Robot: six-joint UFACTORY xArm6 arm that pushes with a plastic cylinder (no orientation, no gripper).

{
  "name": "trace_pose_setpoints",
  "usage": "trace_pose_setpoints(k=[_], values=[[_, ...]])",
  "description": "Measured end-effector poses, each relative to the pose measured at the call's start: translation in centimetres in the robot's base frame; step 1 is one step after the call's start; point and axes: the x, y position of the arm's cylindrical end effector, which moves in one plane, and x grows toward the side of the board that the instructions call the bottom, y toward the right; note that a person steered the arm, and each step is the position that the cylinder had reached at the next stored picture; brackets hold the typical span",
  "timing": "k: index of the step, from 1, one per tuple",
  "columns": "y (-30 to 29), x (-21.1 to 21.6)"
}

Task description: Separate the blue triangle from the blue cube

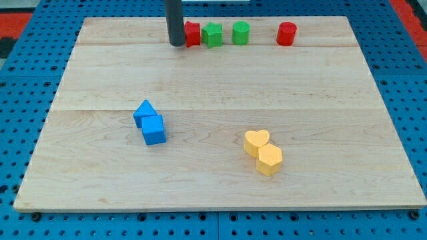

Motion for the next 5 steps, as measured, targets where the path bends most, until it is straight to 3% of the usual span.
trace_pose_setpoints(k=[2,3,4,5], values=[[9.3,12.1],[8.6,19.2],[0.6,20.9],[-4.8,17.3]])
